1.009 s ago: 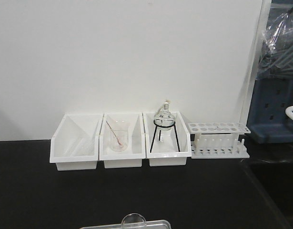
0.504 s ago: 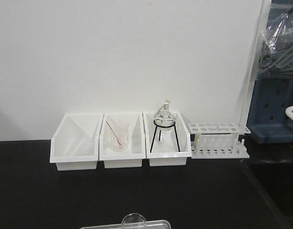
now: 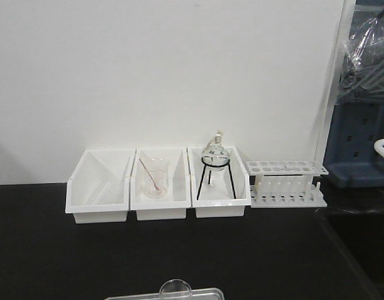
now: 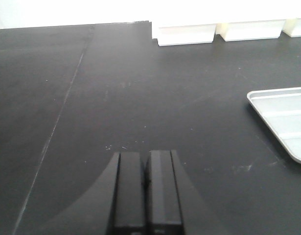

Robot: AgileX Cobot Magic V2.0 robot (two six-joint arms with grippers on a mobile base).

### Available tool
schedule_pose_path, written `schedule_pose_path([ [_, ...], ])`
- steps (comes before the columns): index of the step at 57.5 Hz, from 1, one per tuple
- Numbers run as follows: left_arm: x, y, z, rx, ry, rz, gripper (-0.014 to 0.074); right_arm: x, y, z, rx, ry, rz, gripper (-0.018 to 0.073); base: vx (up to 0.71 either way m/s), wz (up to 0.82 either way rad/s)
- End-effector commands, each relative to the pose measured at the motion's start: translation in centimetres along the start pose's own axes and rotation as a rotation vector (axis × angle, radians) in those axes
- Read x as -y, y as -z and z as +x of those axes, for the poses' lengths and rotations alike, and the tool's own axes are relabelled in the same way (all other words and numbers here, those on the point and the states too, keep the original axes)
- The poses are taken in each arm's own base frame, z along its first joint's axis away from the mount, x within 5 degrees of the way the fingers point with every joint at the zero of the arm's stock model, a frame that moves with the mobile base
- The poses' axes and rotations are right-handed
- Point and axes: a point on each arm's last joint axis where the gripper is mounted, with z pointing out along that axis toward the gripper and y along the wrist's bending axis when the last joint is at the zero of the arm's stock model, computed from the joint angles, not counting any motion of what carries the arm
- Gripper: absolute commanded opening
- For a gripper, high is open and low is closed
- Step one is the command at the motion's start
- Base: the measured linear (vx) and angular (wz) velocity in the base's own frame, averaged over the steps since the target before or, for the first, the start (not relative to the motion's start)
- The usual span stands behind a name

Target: Move beaker to silver tray on left bench

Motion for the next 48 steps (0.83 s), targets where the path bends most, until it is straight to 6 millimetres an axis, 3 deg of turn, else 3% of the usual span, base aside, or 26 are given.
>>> schedule_pose_path([
  [1,0.06,-0.19,0.11,0.066,0.0,0.007,0.0001,0.04,0.08,-0.41,0.086,0.012,0.011,-0.0008,0.0,0.0],
  [48,0.06,-0.19,0.11,0.066,0.0,0.007,0.0001,0.05,0.08,-0.38,0.083,0.013,0.013,-0.0008,0.0,0.0],
])
